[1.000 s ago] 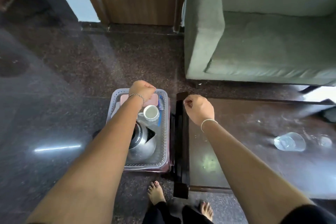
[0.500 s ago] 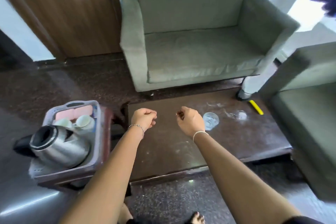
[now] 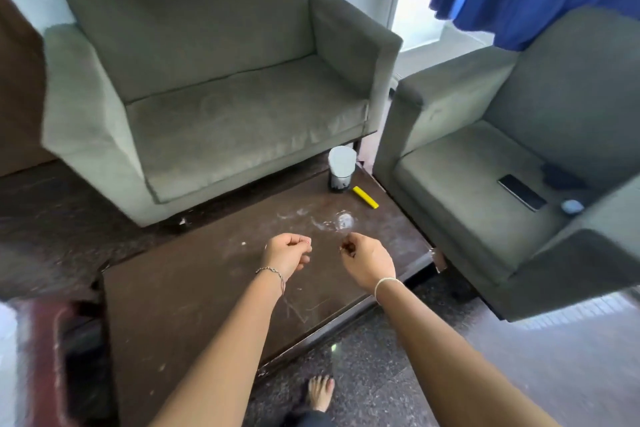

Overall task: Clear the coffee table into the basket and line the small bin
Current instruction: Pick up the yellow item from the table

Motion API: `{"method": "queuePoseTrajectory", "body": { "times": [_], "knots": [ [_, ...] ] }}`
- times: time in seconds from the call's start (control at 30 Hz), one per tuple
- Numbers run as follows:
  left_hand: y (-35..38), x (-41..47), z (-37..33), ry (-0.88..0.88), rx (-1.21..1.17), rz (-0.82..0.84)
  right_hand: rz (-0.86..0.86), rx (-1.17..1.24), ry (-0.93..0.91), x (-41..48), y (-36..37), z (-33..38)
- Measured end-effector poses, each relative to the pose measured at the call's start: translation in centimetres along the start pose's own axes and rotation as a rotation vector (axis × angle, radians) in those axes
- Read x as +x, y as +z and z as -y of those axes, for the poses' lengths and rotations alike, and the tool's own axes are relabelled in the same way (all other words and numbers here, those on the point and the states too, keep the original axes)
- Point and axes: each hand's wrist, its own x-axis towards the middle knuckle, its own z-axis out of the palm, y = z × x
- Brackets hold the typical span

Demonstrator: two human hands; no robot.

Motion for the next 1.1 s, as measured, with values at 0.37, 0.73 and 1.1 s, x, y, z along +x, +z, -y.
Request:
{"method": "queuePoseTrajectory", "body": {
  "times": [0.37,0.73,1.1],
  "knots": [
    [10.5,13.1,-2.7,-0.107,0.033,0.026,0.056,-0.022,0.221,17.6,-3.4,-9.5],
    [17.6,26.3,0.9,-0.263,0.084,-0.026,0.254,-0.321,0.166,34.0,3.7,-17.7],
    [20.8,29.2,3.6,-0.331,0.134,0.043,0.21,-0.413,0.06,37.5,7.7,-19.5]
  ]
}}
